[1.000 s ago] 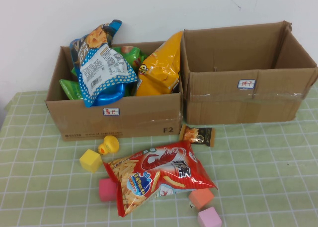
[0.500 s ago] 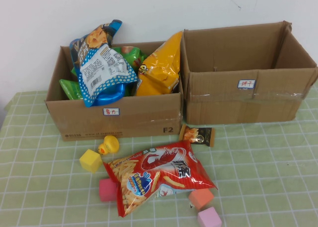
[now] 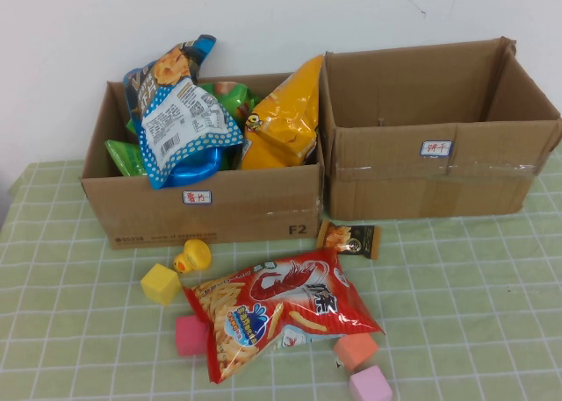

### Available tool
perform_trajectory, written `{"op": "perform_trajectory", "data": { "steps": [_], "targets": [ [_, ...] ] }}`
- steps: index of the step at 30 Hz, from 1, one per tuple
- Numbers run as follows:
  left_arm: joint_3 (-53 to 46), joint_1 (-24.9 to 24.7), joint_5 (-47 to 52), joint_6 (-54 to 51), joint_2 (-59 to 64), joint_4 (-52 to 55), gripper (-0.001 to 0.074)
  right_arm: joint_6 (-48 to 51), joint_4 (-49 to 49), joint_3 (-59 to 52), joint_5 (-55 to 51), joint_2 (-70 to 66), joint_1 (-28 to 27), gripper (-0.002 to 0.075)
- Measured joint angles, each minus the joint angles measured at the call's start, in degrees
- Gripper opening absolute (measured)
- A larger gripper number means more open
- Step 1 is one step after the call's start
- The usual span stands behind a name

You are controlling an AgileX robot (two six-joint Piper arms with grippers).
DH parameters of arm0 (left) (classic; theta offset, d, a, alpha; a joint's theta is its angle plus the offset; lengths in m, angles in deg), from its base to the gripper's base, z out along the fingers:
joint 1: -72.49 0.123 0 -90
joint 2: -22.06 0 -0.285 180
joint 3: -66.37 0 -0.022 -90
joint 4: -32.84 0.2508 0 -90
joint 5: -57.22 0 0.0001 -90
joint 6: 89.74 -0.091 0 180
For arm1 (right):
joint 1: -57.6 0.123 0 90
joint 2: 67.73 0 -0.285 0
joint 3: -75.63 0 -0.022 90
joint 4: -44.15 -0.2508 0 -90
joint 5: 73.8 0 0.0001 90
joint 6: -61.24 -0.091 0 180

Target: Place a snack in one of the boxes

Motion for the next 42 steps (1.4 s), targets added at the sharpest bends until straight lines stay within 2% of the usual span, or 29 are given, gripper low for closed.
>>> {"op": "perform_trajectory", "data": {
  "steps": [4, 8, 11, 16, 23, 26, 29, 34, 36, 38, 42],
  "targets": [
    [6.0, 0.0, 8.5, -0.1, 8.0, 1.2, -0.0001, 14.8, -7.3, 9.6, -11.7, 0.0, 0.0, -0.0002],
    [7.1, 0.0, 13.0, -0.1, 16.4, 0.8, -0.0001, 23.4, -11.4, 18.5, -31.2, 0.0, 0.0, -0.0002],
    [7.1, 0.0, 14.7, -0.1, 22.7, -1.5, -0.0001, 25.6, -12.1, 22.6, -46.4, -2.8, 0.0, -0.0002],
    [7.1, 0.0, 17.6, -0.1, 33.5, -4.5, -0.0001, 26.5, -12.1, 23.4, -64.6, -11.9, 0.0, -0.0002],
    [7.7, -0.7, 24.7, -6.0, 49.8, -9.7, -0.0001, 32.1, -10.5, 23.2, -76.9, -26.9, 0.0, -0.0002],
    [8.9, -4.8, 24.8, -9.2, 55.5, -11.5, -0.0001, 33.1, -10.5, 23.2, -78.5, -32.3, 0.0, -0.0002],
    [10.0, -13.2, 23.1, -9.3, 59.4, -10.1, -0.0001, 33.3, -11.3, 23.2, -78.9, -37.3, 0.0, -0.0002],
    [12.4, -27.6, 21.8, -0.2, 66.8, 2.6, 0.0006, 33.3, -14.0, 23.2, -79.0, -42.9, 0.0, -0.0002],
    [13.9, -33.0, 23.4, 3.0, 70.3, 8.8, 0.0060, 33.4, -14.8, 23.2, -79.0, -43.7, 0.0, -0.0002],
    [15.9, -37.1, 25.5, 5.5, 74.5, 14.1, 0.0165, 33.5, -15.8, 23.2, -79.0, -44.1, 0.0, -0.0002],
    [21.0, -43.3, 28.1, 12.4, 82.0, 25.3, 0.0494, 34.0, -16.7, 23.2, -79.0, -44.3, 0.0, -0.0002]
  ]
}}
